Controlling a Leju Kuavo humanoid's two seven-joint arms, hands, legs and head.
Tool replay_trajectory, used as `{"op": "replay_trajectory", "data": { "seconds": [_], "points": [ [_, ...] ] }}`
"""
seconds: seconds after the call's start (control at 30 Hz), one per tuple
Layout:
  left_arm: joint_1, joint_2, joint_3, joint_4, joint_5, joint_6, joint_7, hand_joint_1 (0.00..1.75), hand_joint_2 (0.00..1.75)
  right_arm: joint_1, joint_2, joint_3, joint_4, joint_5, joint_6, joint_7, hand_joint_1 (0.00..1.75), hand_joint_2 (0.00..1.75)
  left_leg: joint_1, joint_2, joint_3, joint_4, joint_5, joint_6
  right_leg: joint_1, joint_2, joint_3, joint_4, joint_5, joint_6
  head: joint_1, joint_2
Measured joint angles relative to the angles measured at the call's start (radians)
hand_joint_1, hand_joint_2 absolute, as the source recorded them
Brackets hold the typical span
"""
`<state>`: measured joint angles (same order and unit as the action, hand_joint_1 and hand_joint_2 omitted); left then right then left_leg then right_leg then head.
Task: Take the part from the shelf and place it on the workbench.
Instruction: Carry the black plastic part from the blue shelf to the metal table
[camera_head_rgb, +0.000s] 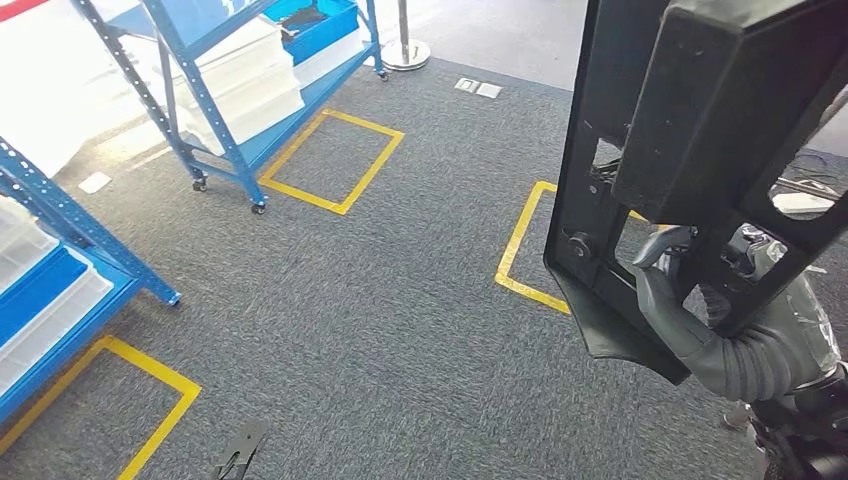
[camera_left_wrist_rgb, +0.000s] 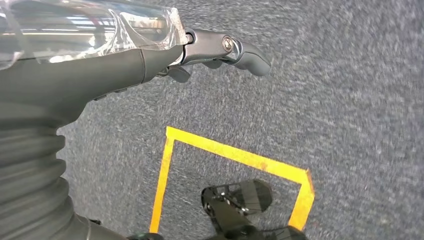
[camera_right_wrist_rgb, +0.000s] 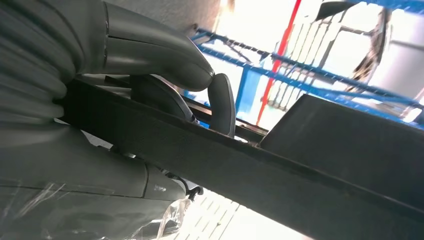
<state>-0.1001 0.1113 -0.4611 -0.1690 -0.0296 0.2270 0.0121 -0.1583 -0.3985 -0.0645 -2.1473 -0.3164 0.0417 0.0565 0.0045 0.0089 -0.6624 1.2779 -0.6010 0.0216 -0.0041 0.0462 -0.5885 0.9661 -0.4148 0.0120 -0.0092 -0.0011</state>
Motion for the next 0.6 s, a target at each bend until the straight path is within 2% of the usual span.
{"op": "replay_trajectory", "data": {
  "seconds": [0.03, 0.07, 0.13, 0.17, 0.2, 0.27, 0.3, 0.33, 0.4, 0.43, 0.47, 0.5, 0.53, 0.57, 0.6],
  "points": [
    [0.0, 0.002, 0.0, 0.0, 0.0, 0.0, 0.001, 0.0, 1.75, 0.002, 0.001, 0.0, 0.0, 0.002, 0.002, 0.0, 1.75, 1.75, -0.003, -0.003, 0.011, -0.033, 0.027, 0.007, 0.003, 0.014, 0.0, 0.0, 0.001, -0.002, 0.0, 0.0],
    [0.0, 0.003, 0.0, 0.0, 0.0, 0.0, 0.002, 0.0, 1.75, 0.003, 0.002, 0.0, 0.0, 0.003, 0.005, -0.001, 1.75, 1.75, -0.006, -0.014, 0.042, -0.104, 0.069, 0.015, 0.005, 0.029, 0.001, 0.0, 0.002, -0.003, 0.0, 0.0],
    [-0.002, 0.009, 0.0, 0.0, 0.0, 0.0, 0.003, 0.0, 1.75, 0.003, 0.004, 0.0, 0.0, 0.005, 0.008, -0.003, 1.75, 1.75, -0.01, -0.061, 0.108, -0.257, 0.136, 0.032, 0.007, 0.055, -0.001, 0.0, 0.006, -0.003, 0.0, 0.0],
    [-0.002, 0.012, 0.0, 0.0, 0.0, 0.002, 0.004, 0.0, 1.75, 0.003, 0.005, 0.0, 0.0, 0.005, 0.009, -0.005, 1.75, 1.75, -0.012, -0.077, 0.128, -0.302, 0.152, 0.035, 0.005, 0.066, -0.003, 0.001, 0.008, 0.0, 0.0, 0.0],
    [-0.002, 0.015, 0.0, 0.0, 0.0, 0.003, 0.004, 0.0, 1.75, 0.003, 0.005, -0.001, 0.001, 0.005, 0.01, -0.006, 1.75, 1.75, -0.015, -0.083, 0.135, -0.32, 0.155, 0.036, 0.003, 0.076, -0.007, 0.0, 0.011, 0.004, 0.0, 0.0],
    [-0.004, 0.018, 0.001, 0.0, 0.0, 0.006, 0.004, 0.0, 1.75, 0.003, 0.005, -0.005, 0.0, 0.005, 0.012, -0.007, 1.75, 1.75, -0.017, -0.06, 0.138, -0.329, 0.161, 0.039, -0.001, 0.094, -0.013, -0.002, 0.017, 0.014, 0.0, 0.0],
    [-0.006, 0.018, 0.001, 0.0, 0.0, 0.007, 0.002, 0.0, 1.75, 0.003, 0.005, -0.008, 0.0, 0.005, 0.014, -0.008, 1.75, 1.75, -0.016, -0.049, 0.14, -0.336, 0.166, 0.043, 0.0, 0.083, -0.016, 0.003, 0.012, 0.018, 0.0, 0.0],
    [-0.009, 0.018, 0.001, 0.0, 0.0, 0.008, -0.001, 0.0, 1.75, 0.002, 0.005, -0.012, 0.0, 0.005, 0.015, -0.009, 1.75, 1.75, -0.013, -0.037, 0.143, -0.343, 0.171, 0.047, 0.002, 0.058, -0.026, 0.025, -0.004, 0.023, 0.002, 0.0],
    [-0.009, 0.018, 0.001, 0.0, 0.0, 0.009, -0.005, 0.0, 1.75, -0.001, 0.005, -0.017, 0.0, 0.005, 0.019, -0.01, 1.75, 1.75, -0.011, -0.014, 0.145, -0.352, 0.177, 0.05, 0.002, -0.006, -0.072, 0.132, -0.069, 0.031, 0.004, 0.0],
    [-0.007, 0.018, 0.001, 0.0, 0.0, 0.01, -0.006, 0.0, 1.75, -0.001, 0.006, -0.017, 0.0, 0.004, 0.02, -0.01, 1.75, 1.75, -0.01, 0.0, 0.144, -0.352, 0.177, 0.051, -0.002, -0.024, -0.105, 0.208, -0.106, 0.037, 0.004, 0.0],
    [-0.004, 0.018, 0.001, 0.0, 0.0, 0.01, -0.006, 0.0, 1.75, -0.001, 0.006, -0.017, 0.0, 0.004, 0.021, -0.01, 1.75, 1.75, -0.01, 0.014, 0.143, -0.351, 0.177, 0.05, -0.007, -0.032, -0.131, 0.269, -0.13, 0.043, 0.004, 0.0],
    [-0.001, 0.018, 0.001, 0.0, 0.0, 0.01, -0.006, 0.0, 1.75, 0.0, 0.007, -0.017, 0.0, 0.004, 0.022, -0.01, 1.75, 1.75, -0.009, 0.028, 0.142, -0.351, 0.177, 0.049, -0.012, -0.036, -0.141, 0.297, -0.136, 0.049, 0.004, 0.0],
    [-0.001, 0.018, 0.001, 0.0, 0.0, 0.01, -0.006, 0.0, 1.75, 0.0, 0.008, -0.017, 0.0, 0.004, 0.022, -0.01, 1.75, 1.75, -0.007, 0.042, 0.142, -0.351, 0.176, 0.048, -0.017, -0.04, -0.129, 0.282, -0.123, 0.055, 0.004, 0.0],
    [-0.001, 0.018, 0.001, 0.0, 0.0, 0.01, -0.006, 0.0, 1.75, 0.0, 0.008, -0.018, 0.0, 0.004, 0.022, -0.01, 1.75, 1.75, -0.005, 0.054, 0.143, -0.35, 0.174, 0.044, -0.021, -0.048, -0.094, 0.224, -0.094, 0.061, 0.004, 0.0],
    [-0.001, 0.018, 0.001, 0.0, 0.0, 0.01, -0.006, 0.0, 1.75, 0.0, 0.008, -0.018, 0.0, 0.004, 0.022, -0.01, 1.75, 1.75, -0.004, 0.065, 0.145, -0.348, 0.172, 0.039, -0.025, -0.069, -0.047, 0.14, -0.063, 0.067, 0.004, 0.0]
  ]
}}
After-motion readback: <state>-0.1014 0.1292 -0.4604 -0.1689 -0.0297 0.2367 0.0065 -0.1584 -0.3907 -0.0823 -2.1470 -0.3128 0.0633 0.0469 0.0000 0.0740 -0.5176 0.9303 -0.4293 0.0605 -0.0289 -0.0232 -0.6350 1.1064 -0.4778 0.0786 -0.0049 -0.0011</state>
